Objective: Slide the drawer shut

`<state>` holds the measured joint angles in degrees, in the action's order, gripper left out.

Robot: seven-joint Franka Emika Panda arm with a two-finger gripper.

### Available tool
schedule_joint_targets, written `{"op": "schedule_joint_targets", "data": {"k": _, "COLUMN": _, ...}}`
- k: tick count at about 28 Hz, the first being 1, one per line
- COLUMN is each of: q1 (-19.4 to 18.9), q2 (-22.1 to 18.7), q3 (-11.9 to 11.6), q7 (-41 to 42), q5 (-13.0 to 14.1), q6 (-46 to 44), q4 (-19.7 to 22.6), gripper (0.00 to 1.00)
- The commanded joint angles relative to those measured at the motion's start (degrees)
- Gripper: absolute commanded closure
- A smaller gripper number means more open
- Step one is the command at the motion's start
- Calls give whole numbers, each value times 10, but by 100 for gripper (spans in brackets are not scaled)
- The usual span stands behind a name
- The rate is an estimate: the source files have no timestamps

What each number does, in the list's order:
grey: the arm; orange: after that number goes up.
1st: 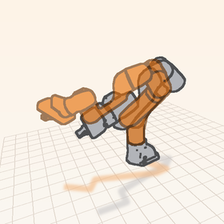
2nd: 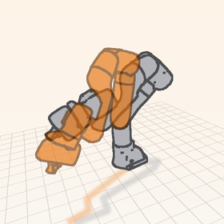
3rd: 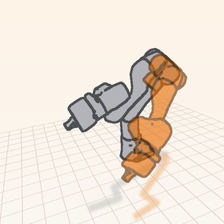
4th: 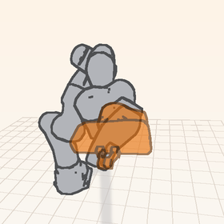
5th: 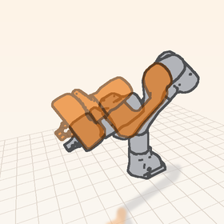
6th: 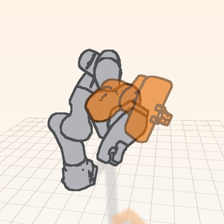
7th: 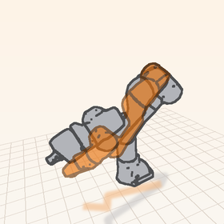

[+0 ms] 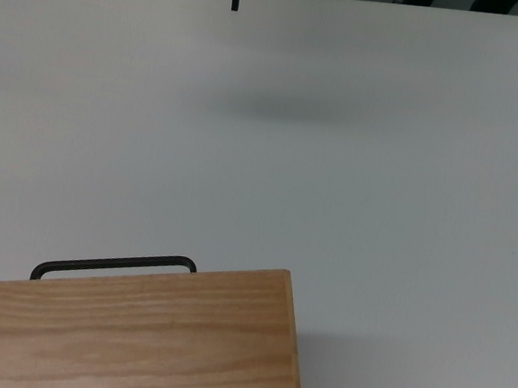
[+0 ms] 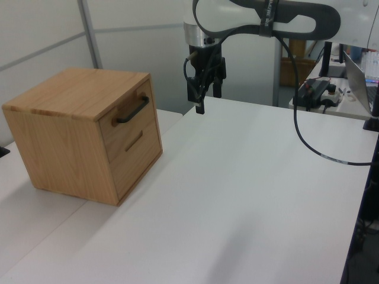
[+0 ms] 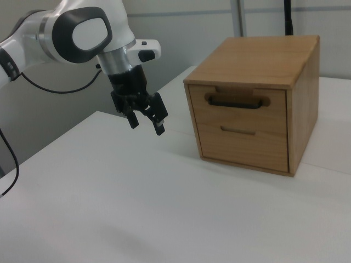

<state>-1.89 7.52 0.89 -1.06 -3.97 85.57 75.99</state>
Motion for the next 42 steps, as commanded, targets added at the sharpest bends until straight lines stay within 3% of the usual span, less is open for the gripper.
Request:
{"op": "schedule_joint_targets", "data": {"k": 1, "q1": -1, "q2": -7, "q3": -4, "q7": -1, "q5": 9, "q6": -14, "q4": 3, "gripper": 0}}
{"op": "schedule_joint_targets", "data": {"k": 32, "q1": -2, "q2": -16, "q3": -2, "q7": -1, "q5": 10, "q6": -15, "q4": 4, "gripper": 0}}
{"op": "schedule_joint_targets", "data": {"k": 42, "q1": -1, "q2": -20, "q3": -2, "q7": -1, "q5": 24, "q6": -19, "q4": 4, "gripper": 0}}
